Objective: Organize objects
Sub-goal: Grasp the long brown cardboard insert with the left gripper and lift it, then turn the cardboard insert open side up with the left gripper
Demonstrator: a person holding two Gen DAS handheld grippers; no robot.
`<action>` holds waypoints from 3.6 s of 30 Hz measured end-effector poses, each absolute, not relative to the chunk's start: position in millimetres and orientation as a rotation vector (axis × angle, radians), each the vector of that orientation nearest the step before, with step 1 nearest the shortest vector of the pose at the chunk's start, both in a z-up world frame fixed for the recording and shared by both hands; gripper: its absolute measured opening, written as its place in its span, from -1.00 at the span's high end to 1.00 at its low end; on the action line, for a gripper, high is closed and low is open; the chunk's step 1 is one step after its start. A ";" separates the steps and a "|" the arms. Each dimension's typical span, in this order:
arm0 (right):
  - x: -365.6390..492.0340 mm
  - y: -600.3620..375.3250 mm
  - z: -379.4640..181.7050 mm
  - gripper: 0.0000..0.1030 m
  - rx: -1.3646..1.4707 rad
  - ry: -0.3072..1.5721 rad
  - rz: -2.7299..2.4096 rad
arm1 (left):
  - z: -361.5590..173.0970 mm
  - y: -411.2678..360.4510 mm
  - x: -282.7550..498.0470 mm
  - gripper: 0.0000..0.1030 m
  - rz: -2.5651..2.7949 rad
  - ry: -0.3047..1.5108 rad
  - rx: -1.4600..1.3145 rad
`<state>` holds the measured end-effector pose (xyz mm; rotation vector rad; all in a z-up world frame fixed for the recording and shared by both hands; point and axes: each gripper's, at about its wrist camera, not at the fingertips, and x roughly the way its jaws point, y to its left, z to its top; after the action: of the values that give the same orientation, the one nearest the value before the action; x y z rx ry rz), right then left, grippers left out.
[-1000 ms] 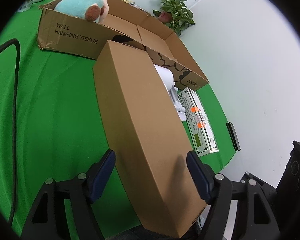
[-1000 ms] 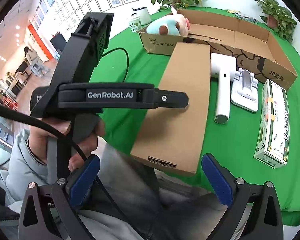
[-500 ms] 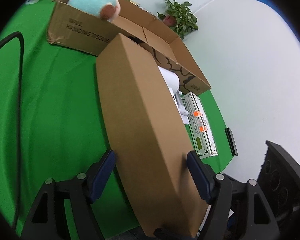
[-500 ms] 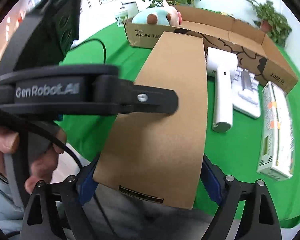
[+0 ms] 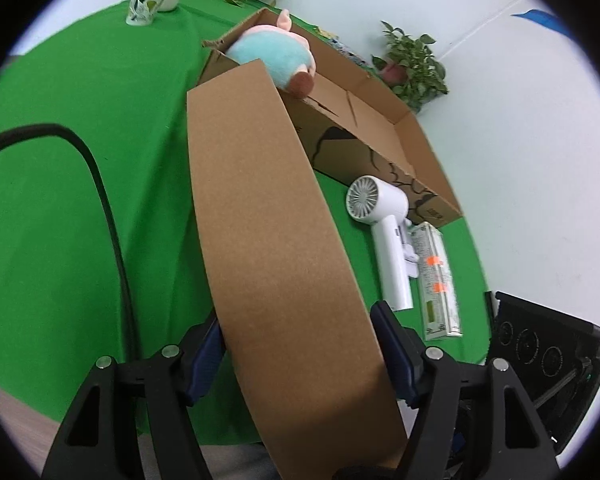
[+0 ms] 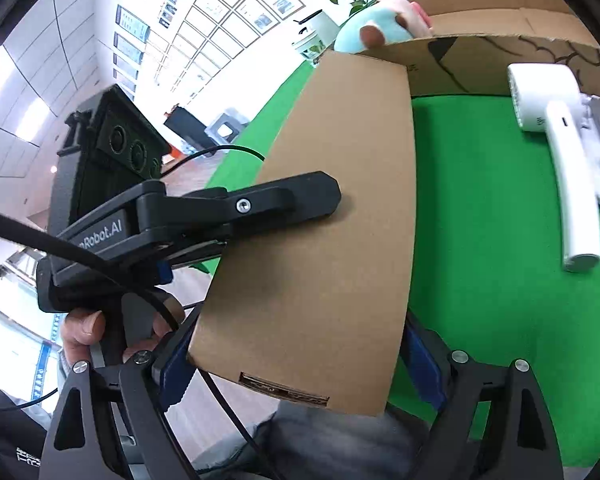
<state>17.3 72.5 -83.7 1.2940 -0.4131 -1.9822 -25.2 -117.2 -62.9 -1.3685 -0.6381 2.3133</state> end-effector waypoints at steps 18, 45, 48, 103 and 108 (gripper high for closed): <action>30.9 98.8 -52.8 -0.76 1.226 -0.328 -2.134 | -51.1 -82.3 -42.7 -0.13 2.330 -0.519 -1.426; 37.4 135.1 -25.2 -0.69 1.158 -0.318 -2.265 | -40.9 6.4 -61.8 0.69 2.123 -0.393 -1.306; 38.6 150.3 -23.1 -0.73 1.157 -0.324 -2.324 | -41.6 20.9 -64.0 0.66 2.094 -0.378 -1.293; -11.4 89.3 -54.6 0.73 1.288 -0.051 -2.518 | -70.2 -79.4 -59.1 0.74 2.375 -0.344 -1.377; -10.2 87.3 -56.1 0.75 1.270 -0.064 -2.542 | -68.2 -75.3 -53.4 0.75 2.407 -0.291 -1.387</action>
<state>-10.2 87.3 -56.1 1.2700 -0.0641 -2.5423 -53.4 -75.3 -68.2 -1.3870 -0.2911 2.4075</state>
